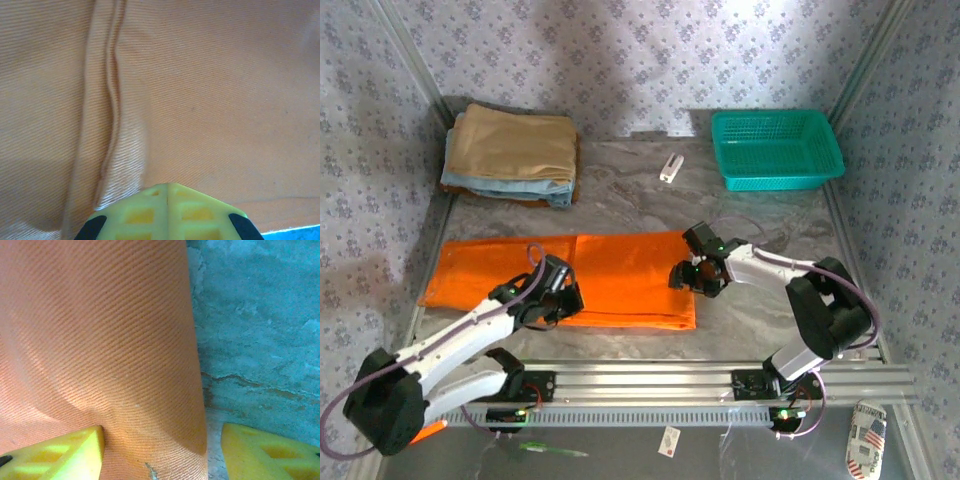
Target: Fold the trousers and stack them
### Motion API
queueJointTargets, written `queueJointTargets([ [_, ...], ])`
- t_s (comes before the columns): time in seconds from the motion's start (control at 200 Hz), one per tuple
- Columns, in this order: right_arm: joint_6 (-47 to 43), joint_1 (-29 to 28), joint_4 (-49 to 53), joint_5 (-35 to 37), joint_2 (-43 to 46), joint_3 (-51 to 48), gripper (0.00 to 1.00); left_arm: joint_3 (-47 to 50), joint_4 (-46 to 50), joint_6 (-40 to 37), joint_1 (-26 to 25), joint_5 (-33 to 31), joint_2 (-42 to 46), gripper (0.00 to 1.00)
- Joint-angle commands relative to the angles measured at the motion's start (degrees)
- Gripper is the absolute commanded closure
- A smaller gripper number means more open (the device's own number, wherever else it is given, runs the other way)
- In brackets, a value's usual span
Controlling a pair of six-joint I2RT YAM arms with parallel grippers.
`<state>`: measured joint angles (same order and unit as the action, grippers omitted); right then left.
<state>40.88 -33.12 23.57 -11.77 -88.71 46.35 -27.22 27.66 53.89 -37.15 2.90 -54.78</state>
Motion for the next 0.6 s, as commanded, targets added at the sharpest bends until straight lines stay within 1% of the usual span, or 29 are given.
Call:
queueJointTargets([
  [0.0,-0.95,-0.01,-4.23,-5.85,-0.52,-1.95,0.43,0.26,2.69,1.48,-0.25,-1.67,-0.57,1.00],
  [0.03,-0.95,-0.03,-4.93,-6.67,-0.53,-2.17,0.48,-0.12,2.90,1.42,-0.29,-1.67,-0.67,1.00],
  [0.115,-0.63,0.15,-5.25,-7.28,0.29,-2.69,0.75,-2.07,4.50,0.41,-0.16,-2.37,-0.12,1.00],
  [0.135,-0.62,0.24,-5.14,-7.17,0.62,-2.79,0.79,-2.82,5.22,0.04,-0.05,-2.69,0.08,1.00],
  [0.145,-0.45,0.32,-5.02,-6.99,0.97,-2.96,0.83,-3.09,5.54,-0.18,0.03,-2.84,0.22,1.00],
  [0.215,-0.15,1.17,-3.11,-5.86,2.87,-3.20,1.00,-5.98,8.40,-2.00,1.06,-3.88,1.09,1.00],
  [0.32,-0.44,3.64,2.33,-1.42,6.45,-3.25,1.00,-10.52,11.67,-4.54,4.68,-4.05,2.19,1.00],
  [0.38,-0.52,5.96,6.16,2.27,8.31,-3.24,1.00,-13.06,13.77,-5.90,6.90,-3.96,2.39,0.92],
  [0.44,-0.70,9.03,11.16,7.78,9.78,-2.41,1.00,-15.26,14.47,-7.08,8.89,-4.00,2.11,0.86],
  [0.505,-0.94,12.44,15.90,11.28,11.06,-0.71,1.00,-17.00,14.69,-8.09,10.79,-4.15,1.34,0.71],
  [0.565,-1.57,14.83,19.87,13.28,11.87,1.42,1.00,-18.51,14.84,-8.60,12.23,-4.22,0.14,0.64],
  [0.595,-2.53,16.37,21.53,14.45,11.87,2.92,1.00,-19.08,14.96,-8.71,12.79,-4.34,-0.54,0.59],
])
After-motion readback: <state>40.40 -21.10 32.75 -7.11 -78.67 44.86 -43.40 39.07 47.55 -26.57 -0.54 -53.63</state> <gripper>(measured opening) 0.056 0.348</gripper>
